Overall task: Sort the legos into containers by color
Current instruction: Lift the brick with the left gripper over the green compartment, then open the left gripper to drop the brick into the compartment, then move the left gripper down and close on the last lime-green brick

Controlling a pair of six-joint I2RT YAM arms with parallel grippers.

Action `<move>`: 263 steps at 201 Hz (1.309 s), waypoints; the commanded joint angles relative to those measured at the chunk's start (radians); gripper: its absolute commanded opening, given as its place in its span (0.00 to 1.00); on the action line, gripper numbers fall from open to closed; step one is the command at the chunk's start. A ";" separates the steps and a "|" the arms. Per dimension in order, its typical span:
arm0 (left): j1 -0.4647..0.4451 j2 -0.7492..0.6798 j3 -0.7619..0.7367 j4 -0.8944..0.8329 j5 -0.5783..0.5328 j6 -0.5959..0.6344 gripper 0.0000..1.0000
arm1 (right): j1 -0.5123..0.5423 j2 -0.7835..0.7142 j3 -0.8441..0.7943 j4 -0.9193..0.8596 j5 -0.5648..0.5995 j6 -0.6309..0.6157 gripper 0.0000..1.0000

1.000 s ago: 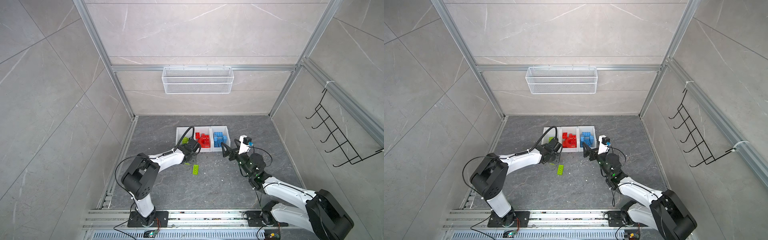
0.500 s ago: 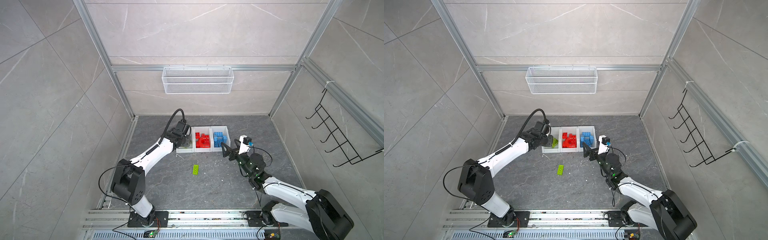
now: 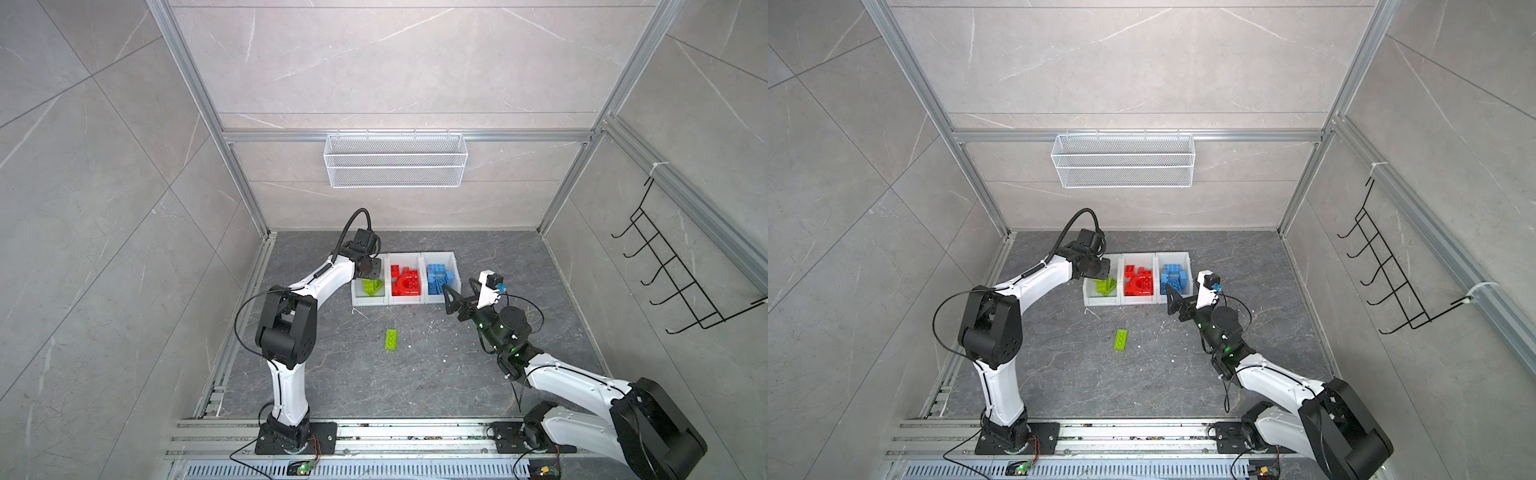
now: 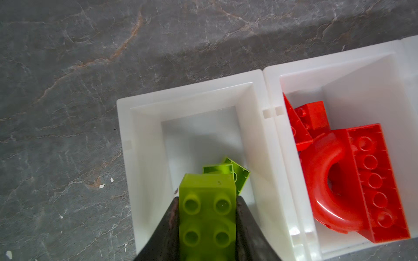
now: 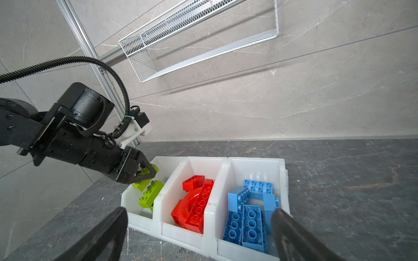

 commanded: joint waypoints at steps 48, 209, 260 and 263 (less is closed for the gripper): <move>0.021 0.009 0.029 0.008 0.039 0.023 0.33 | -0.006 0.026 0.024 0.022 0.011 -0.010 1.00; -0.317 -0.430 -0.409 -0.035 -0.120 -0.242 0.71 | -0.008 0.029 0.038 0.012 -0.008 0.013 1.00; -0.486 -0.326 -0.472 -0.006 -0.178 -0.404 0.72 | -0.008 -0.003 0.027 0.002 0.013 0.021 1.00; -0.488 -0.317 -0.471 0.003 -0.168 -0.407 0.72 | -0.008 -0.004 0.029 0.000 0.012 0.022 1.00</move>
